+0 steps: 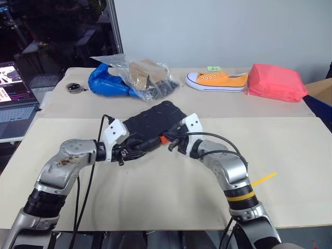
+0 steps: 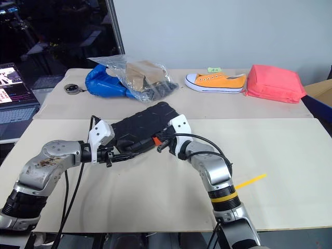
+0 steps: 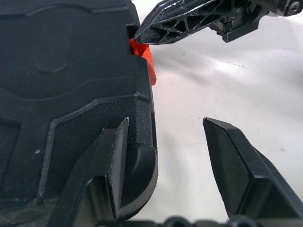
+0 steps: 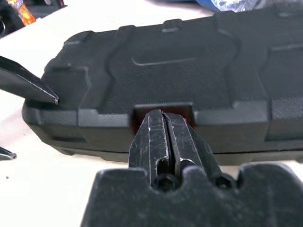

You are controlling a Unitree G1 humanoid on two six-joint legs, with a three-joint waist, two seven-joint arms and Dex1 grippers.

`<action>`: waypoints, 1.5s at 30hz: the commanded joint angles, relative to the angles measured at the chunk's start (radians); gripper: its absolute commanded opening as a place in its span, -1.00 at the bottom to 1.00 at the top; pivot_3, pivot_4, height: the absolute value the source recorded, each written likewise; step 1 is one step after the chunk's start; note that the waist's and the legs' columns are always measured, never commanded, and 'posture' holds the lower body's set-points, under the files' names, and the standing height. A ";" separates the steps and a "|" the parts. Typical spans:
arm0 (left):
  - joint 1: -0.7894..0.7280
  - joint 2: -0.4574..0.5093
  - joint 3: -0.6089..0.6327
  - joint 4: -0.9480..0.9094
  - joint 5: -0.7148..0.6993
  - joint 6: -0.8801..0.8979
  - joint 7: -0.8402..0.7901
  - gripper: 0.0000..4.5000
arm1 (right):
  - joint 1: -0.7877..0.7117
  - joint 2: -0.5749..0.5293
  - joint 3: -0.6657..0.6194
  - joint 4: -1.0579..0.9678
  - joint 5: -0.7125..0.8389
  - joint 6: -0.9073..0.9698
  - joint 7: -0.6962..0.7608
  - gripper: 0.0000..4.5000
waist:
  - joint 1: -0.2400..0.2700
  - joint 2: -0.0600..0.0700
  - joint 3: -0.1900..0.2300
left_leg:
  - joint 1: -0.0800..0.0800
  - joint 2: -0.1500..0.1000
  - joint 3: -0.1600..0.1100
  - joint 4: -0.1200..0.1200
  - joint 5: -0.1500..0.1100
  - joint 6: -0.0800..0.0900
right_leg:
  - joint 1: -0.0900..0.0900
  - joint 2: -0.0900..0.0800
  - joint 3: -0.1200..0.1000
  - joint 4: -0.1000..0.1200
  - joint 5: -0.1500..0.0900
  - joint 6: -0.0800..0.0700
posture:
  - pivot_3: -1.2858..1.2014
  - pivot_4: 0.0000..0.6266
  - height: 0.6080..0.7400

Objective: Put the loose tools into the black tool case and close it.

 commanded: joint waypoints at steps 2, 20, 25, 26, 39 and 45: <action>0.034 0.003 -0.018 0.020 0.015 0.037 0.007 0.19 | 0.012 -0.036 0.067 0.039 -0.047 0.037 0.020 -0.98 | -0.001 0.000 -0.001 | 0.001 0.000 0.000 0.000 0.000 0.000 | 0.001 0.000 0.000 0.000 0.000 0.000 | 0.03 -0.52 1.00; 0.057 -0.028 0.021 0.022 -0.003 0.009 0.037 0.19 | 0.009 -0.029 0.115 0.172 -0.155 -0.220 0.030 -0.98 | -0.003 -0.002 -0.008 | 0.019 0.000 0.001 -0.001 0.000 0.000 | 0.017 -0.001 0.002 -0.001 -0.004 0.006 | 0.03 -0.52 1.00; 0.114 -0.106 0.174 -0.072 -0.106 -0.069 0.065 0.19 | 0.157 -0.082 -0.048 -0.113 0.003 -0.366 0.137 -0.74 | 0.002 -0.002 -0.005 | 0.012 0.001 0.001 -0.001 0.000 0.000 | 0.012 -0.001 0.002 -0.001 -0.004 0.006 | 0.03 -0.52 1.00; 0.128 -0.106 0.206 -0.096 -0.142 -0.052 0.060 0.19 | 0.195 -0.117 -0.069 -0.175 0.038 -0.363 0.177 -0.66 | 0.005 -0.002 -0.004 | 0.010 0.001 0.001 -0.001 0.000 0.000 | 0.010 -0.002 0.001 -0.001 -0.004 0.006 | 0.03 -0.52 1.00; 0.611 0.024 0.595 -0.373 -0.374 0.021 -0.040 1.00 | 0.670 -0.633 -0.561 -0.465 0.342 -0.288 0.558 0.98 | 0.017 -0.003 0.000 | -0.001 0.000 -0.005 -0.001 -0.007 -0.002 | 0.004 -0.007 0.000 -0.010 -0.004 0.004 | 0.03 -0.52 1.00; 0.715 0.038 0.650 -0.379 -0.383 0.010 -0.067 1.00 | 0.756 -0.659 -0.672 -0.416 0.324 -0.347 0.609 0.98 | 0.028 -0.004 0.002 | 0.011 0.002 -0.001 -0.001 -0.007 -0.002 | 0.016 -0.009 0.000 -0.014 -0.011 0.001 | 0.03 -0.52 1.00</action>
